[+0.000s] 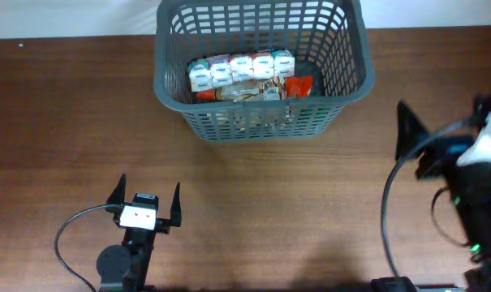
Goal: Pack container
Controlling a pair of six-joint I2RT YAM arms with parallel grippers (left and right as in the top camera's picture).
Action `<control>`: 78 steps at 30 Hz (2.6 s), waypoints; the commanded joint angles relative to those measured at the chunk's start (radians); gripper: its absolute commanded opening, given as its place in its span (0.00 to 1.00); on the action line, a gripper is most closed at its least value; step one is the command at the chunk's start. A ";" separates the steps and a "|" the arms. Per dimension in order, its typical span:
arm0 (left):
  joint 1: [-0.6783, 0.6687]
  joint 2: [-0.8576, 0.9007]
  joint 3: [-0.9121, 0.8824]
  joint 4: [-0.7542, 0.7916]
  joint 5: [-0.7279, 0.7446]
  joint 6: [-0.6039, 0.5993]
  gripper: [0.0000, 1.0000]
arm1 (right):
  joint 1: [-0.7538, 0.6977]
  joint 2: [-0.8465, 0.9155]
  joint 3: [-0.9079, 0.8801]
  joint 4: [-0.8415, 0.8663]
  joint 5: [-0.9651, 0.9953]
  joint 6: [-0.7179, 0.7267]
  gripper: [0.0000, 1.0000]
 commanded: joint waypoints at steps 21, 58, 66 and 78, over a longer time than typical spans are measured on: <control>0.005 -0.008 -0.006 -0.001 0.008 0.016 0.99 | 0.002 -0.602 -0.959 0.729 -0.023 0.014 0.99; 0.005 -0.008 -0.006 -0.001 0.008 0.016 0.99 | -0.046 -0.772 -1.293 0.812 -0.109 0.014 0.99; 0.005 -0.008 -0.006 -0.001 0.008 0.016 0.99 | -0.041 -0.772 -1.310 0.750 -0.107 0.014 0.99; 0.005 -0.008 -0.006 -0.001 0.008 0.016 0.99 | -0.042 -0.772 -1.310 0.589 -0.105 0.014 0.99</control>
